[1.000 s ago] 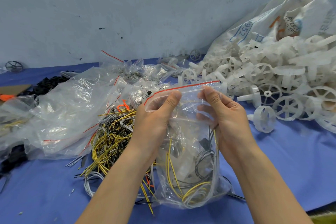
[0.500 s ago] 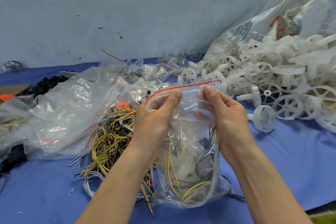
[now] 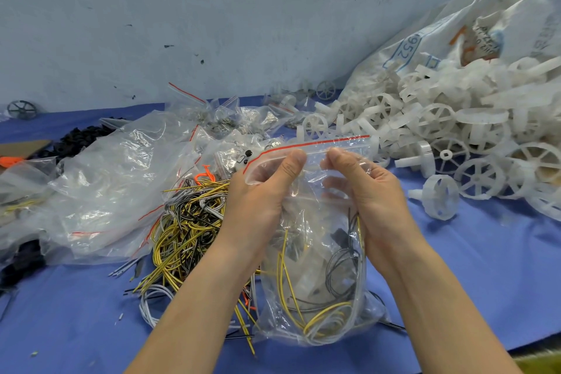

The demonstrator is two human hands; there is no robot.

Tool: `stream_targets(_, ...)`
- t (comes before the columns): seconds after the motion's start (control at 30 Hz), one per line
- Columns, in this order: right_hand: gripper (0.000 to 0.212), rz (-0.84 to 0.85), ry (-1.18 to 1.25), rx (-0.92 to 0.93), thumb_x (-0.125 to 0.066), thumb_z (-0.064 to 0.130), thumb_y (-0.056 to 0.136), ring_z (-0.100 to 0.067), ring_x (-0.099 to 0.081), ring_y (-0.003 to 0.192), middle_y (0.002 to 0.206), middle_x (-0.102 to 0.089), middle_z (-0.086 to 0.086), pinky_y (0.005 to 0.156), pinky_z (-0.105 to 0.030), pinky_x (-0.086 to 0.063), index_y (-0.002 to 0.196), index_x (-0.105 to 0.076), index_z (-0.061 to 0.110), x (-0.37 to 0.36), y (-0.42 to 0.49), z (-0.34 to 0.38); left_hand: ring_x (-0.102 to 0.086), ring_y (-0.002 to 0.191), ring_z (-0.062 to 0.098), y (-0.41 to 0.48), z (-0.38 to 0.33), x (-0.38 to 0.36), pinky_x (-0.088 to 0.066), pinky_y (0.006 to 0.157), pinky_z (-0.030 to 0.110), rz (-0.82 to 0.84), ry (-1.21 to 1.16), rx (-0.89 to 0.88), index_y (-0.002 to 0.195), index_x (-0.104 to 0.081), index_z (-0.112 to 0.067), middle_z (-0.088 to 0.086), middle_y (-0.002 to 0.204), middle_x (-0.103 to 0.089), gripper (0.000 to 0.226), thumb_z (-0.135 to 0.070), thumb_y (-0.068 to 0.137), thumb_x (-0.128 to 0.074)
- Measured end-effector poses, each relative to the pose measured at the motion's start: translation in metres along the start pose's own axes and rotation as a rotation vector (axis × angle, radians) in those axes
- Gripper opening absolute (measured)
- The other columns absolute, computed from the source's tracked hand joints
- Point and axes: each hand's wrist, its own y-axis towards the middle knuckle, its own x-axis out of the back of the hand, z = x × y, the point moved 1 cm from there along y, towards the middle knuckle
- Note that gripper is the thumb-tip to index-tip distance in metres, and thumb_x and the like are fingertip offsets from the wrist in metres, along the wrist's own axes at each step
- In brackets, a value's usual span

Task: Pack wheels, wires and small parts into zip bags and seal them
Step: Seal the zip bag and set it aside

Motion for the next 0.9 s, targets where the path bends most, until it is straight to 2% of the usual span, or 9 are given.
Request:
stream_targets(0.1, 0.016, -0.017, 0.014, 0.003, -0.075, 0.041, 0.07, -0.009, -0.061, 0.063, 0.08, -0.071, 0.006, 0.06, -0.022, -0.053, 0.07, -0.075, 0.025, -0.0017, 0.0001, -0.0004, -0.07, 0.076, 0.018, -0.0007, -0.0008, -0.001, -0.052, 0.073, 0.037, 0.019, 0.002, -0.016, 0.088, -0.078, -0.019, -0.002, 0.077, -0.073, 0.03, -0.047, 0.081, -0.073)
stream_targets(0.23, 0.015, -0.026, 0.015, -0.005, -0.075, 0.041, 0.07, -0.014, -0.062, 0.067, 0.083, -0.072, 0.005, 0.061, -0.025, -0.053, 0.07, -0.075, 0.026, -0.0023, 0.0003, -0.0003, -0.072, 0.084, 0.026, -0.0008, -0.001, -0.0013, -0.056, 0.08, 0.042, 0.037, -0.018, -0.015, 0.093, -0.077, -0.013, 0.008, 0.086, -0.076, 0.033, -0.045, 0.083, -0.073)
stream_targets(0.3, 0.017, 0.015, 0.016, -0.024, -0.074, 0.042, 0.07, -0.013, -0.062, 0.066, 0.085, -0.073, 0.004, 0.06, -0.025, -0.054, 0.071, -0.076, 0.025, -0.0025, -0.0003, 0.0012, -0.071, 0.082, 0.027, -0.0014, -0.0009, -0.0011, -0.056, 0.075, 0.041, 0.031, -0.021, -0.003, 0.093, -0.077, -0.012, 0.01, 0.087, -0.075, 0.034, -0.045, 0.083, -0.073)
stream_targets(0.37, 0.019, 0.055, 0.003, -0.041, -0.074, 0.042, 0.069, -0.011, -0.063, 0.065, 0.085, -0.074, 0.003, 0.06, -0.023, -0.055, 0.074, -0.077, 0.025, -0.0026, -0.0015, 0.0031, -0.07, 0.075, 0.02, -0.0021, -0.0019, -0.0011, -0.053, 0.066, 0.032, 0.028, -0.017, 0.0, 0.091, -0.078, -0.014, 0.005, 0.082, -0.075, 0.031, -0.044, 0.084, -0.073)
stream_targets(0.57, 0.011, 0.065, -0.024, -0.031, -0.072, 0.034, 0.077, -0.009, -0.061, 0.065, 0.082, -0.072, 0.006, 0.063, -0.021, -0.055, 0.075, -0.077, 0.024, -0.0029, -0.0032, 0.0037, -0.066, 0.063, 0.008, -0.0033, -0.005, -0.0026, -0.048, 0.055, 0.017, 0.052, -0.012, -0.023, 0.084, -0.078, -0.022, -0.008, 0.07, -0.071, 0.023, -0.044, 0.083, -0.073)
stream_targets(0.67, 0.014, 0.046, -0.033, -0.029, -0.071, 0.026, 0.086, -0.01, -0.059, 0.066, 0.081, -0.071, 0.006, 0.065, -0.022, -0.054, 0.073, -0.075, 0.023, -0.0036, -0.0031, 0.0025, -0.066, 0.063, 0.007, -0.0039, -0.0048, -0.0031, -0.048, 0.055, 0.015, 0.058, -0.025, -0.021, 0.086, -0.078, -0.021, -0.008, 0.07, -0.071, 0.023, -0.043, 0.084, -0.073)
stream_targets(0.8, 0.019, 0.018, -0.045, -0.021, -0.068, 0.024, 0.088, -0.011, -0.058, 0.066, 0.081, -0.071, 0.007, 0.066, -0.024, -0.052, 0.07, -0.075, 0.024, -0.0047, -0.0024, 0.0012, -0.066, 0.064, 0.004, -0.0045, -0.0047, -0.0033, -0.048, 0.055, 0.014, 0.05, -0.035, -0.014, 0.089, -0.079, -0.019, -0.007, 0.074, -0.072, 0.023, -0.041, 0.084, -0.074)
stream_targets(0.9, 0.017, 0.018, -0.055, -0.017, -0.069, 0.025, 0.088, -0.012, -0.058, 0.067, 0.082, -0.071, 0.006, 0.07, -0.027, -0.051, 0.072, -0.075, 0.023, -0.0047, -0.0016, 0.0003, -0.061, 0.055, 0.001, -0.0051, -0.0058, -0.0037, -0.044, 0.049, 0.011, 0.043, -0.024, -0.032, 0.083, -0.079, -0.024, -0.012, 0.065, -0.068, 0.019, -0.043, 0.084, -0.072)
